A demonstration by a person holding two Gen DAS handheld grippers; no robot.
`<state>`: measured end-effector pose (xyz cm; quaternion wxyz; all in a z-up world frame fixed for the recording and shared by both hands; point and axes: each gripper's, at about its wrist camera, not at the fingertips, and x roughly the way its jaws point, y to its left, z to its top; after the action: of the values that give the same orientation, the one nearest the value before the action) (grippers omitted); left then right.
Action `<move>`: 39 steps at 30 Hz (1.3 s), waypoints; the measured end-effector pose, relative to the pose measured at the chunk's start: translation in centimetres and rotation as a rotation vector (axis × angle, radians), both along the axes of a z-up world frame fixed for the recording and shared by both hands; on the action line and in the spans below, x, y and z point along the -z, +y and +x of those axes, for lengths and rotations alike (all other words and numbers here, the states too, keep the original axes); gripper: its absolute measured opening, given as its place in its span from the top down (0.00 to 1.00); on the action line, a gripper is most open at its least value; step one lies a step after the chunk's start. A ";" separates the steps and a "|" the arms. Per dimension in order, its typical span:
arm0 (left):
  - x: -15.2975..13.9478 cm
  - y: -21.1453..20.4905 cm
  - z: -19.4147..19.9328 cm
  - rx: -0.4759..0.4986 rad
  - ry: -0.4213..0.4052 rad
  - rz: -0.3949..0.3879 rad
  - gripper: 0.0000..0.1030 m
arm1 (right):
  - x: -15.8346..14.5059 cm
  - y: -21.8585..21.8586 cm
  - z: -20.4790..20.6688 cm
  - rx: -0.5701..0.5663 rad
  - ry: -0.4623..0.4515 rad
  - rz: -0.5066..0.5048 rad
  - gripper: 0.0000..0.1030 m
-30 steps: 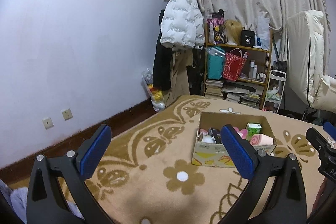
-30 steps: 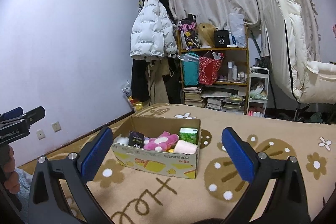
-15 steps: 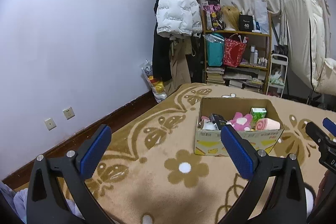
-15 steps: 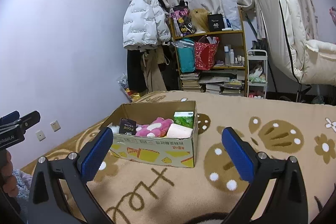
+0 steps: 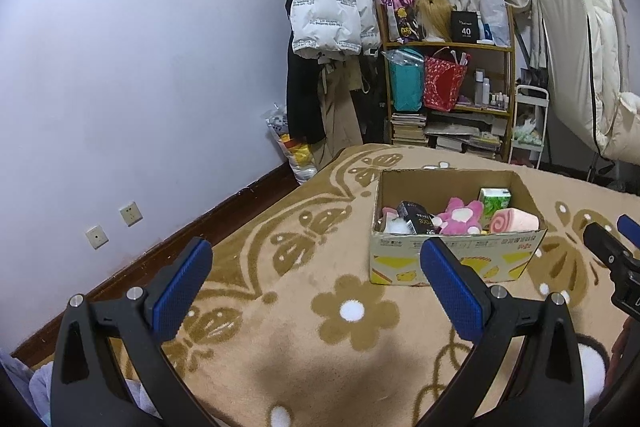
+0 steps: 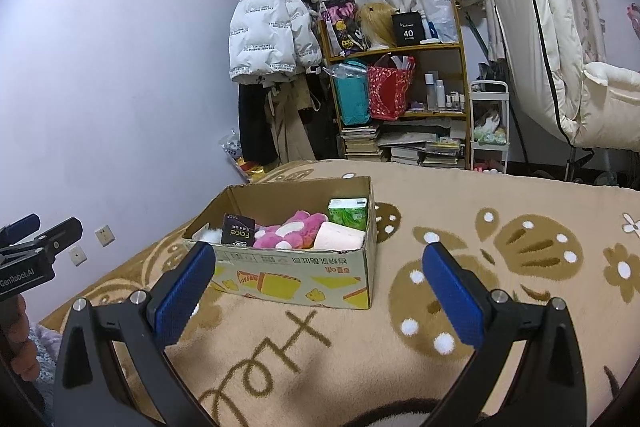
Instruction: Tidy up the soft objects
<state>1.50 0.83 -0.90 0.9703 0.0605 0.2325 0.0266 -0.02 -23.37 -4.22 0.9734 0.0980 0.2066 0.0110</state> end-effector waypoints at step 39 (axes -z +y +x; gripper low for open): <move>0.4 -0.5 -0.1 0.048 0.013 0.039 0.00 | 0.6 -0.2 -0.3 0.001 0.003 -0.005 0.00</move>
<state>1.40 0.32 -1.25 0.9678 0.0853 0.2367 0.0074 -0.34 -23.60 -4.78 0.9734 0.0958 0.2081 0.0097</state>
